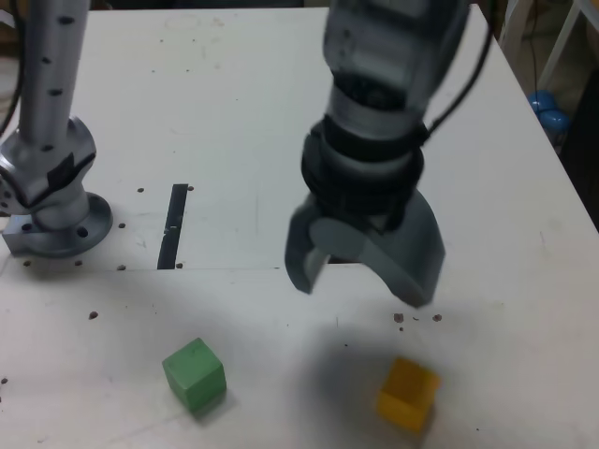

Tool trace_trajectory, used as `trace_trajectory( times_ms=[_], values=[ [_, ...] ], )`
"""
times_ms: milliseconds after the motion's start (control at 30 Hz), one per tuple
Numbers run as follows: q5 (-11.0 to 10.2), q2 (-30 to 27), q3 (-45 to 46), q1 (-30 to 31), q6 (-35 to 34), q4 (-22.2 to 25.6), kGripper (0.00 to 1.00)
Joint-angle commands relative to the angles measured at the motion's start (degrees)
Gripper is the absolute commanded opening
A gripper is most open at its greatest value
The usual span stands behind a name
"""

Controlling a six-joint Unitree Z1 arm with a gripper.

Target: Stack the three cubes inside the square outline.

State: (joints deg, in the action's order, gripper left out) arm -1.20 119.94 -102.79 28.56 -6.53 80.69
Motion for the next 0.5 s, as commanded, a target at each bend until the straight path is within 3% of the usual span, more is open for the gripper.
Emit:
trace_trajectory(
  times_ms=[0, 467],
  values=[
    [0.32, 1.72, -1.85, 0.73, -0.17, 0.67, 0.99],
    [2.87, 11.64, -12.39, 3.91, -0.41, 2.71, 0.98]
  ],
)
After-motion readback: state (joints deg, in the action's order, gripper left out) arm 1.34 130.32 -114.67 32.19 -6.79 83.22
